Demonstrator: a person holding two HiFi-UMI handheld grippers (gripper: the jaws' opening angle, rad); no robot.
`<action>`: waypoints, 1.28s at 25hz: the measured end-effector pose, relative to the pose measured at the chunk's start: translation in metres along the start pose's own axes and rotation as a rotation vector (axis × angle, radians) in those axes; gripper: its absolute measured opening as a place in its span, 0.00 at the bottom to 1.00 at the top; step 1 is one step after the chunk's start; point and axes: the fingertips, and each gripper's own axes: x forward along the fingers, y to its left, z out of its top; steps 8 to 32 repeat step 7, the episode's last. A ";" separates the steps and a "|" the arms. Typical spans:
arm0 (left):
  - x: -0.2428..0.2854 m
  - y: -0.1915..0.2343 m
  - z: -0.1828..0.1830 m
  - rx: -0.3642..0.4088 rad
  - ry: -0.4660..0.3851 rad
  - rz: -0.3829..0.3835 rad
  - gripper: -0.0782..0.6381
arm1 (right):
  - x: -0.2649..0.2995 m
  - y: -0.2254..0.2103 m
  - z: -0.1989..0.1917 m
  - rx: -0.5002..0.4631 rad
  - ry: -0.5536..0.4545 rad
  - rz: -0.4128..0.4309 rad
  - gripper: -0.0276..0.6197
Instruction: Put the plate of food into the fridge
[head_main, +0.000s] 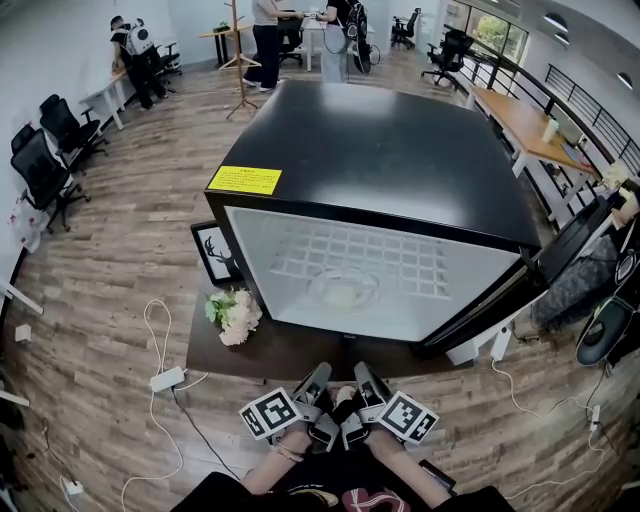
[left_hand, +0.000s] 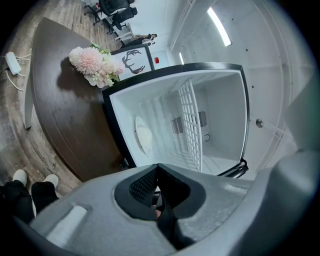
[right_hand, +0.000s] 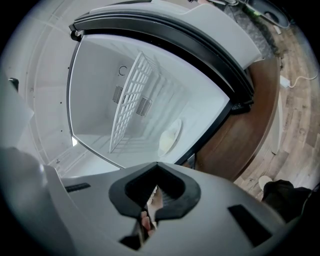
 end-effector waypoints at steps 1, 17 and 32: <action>0.000 -0.001 0.000 0.001 0.001 -0.001 0.12 | 0.000 0.000 0.000 0.001 -0.001 -0.001 0.05; -0.002 -0.002 -0.001 0.003 -0.003 -0.003 0.12 | -0.003 0.000 -0.002 0.001 0.002 -0.001 0.05; -0.002 -0.002 -0.001 0.003 -0.003 -0.003 0.12 | -0.003 0.000 -0.002 0.001 0.002 -0.001 0.05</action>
